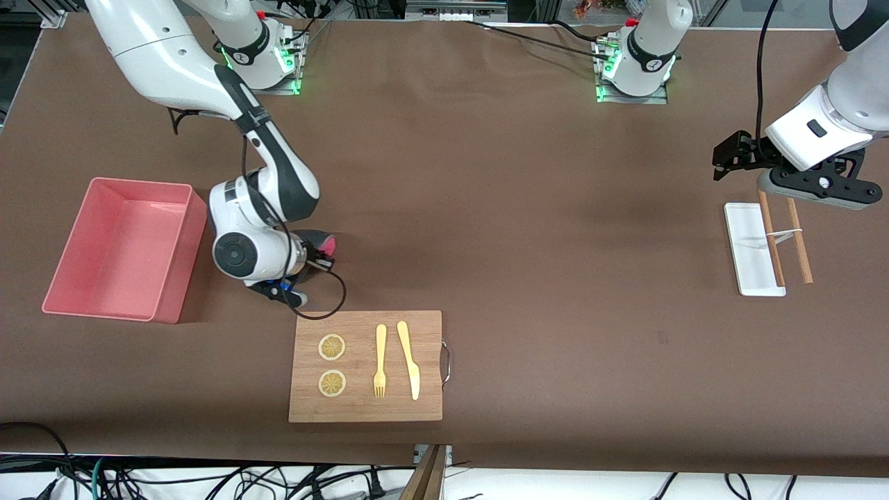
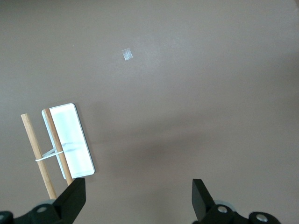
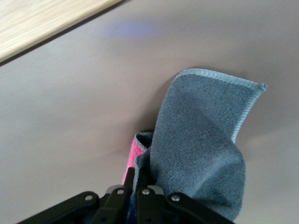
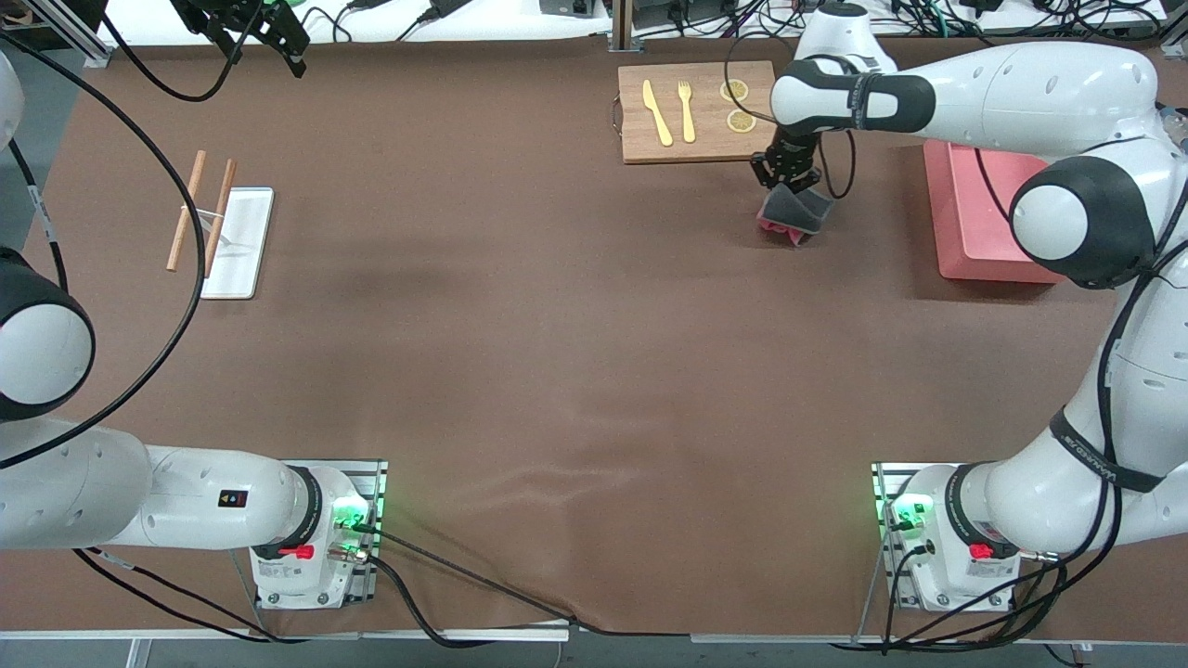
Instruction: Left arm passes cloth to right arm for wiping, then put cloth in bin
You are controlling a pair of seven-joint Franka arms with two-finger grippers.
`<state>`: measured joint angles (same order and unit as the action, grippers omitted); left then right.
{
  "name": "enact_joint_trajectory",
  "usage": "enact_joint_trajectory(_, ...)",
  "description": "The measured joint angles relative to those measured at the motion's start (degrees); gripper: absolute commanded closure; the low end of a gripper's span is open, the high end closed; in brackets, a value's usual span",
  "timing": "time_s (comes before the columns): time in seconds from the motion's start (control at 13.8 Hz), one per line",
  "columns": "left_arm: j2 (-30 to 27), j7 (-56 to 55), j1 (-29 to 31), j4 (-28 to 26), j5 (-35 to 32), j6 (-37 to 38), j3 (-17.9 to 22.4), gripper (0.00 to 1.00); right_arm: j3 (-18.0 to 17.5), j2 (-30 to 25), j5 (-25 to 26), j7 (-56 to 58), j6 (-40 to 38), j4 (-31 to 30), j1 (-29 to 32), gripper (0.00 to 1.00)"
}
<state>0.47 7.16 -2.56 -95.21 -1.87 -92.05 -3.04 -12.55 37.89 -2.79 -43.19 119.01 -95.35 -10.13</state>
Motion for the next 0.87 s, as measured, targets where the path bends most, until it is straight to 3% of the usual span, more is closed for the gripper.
enact_joint_trajectory(0.51,0.0,0.0,0.0,0.0,0.0,0.0,-0.1,0.0,-7.3,0.2,-0.3,-13.5,6.1,0.0,-0.8,1.0)
enact_joint_trajectory(0.87,0.0,-0.2,0.0,0.0,0.0,0.0,-0.2,0.0,-9.9,0.2,-0.3,-17.0,7.8,0.4,-0.7,1.0)
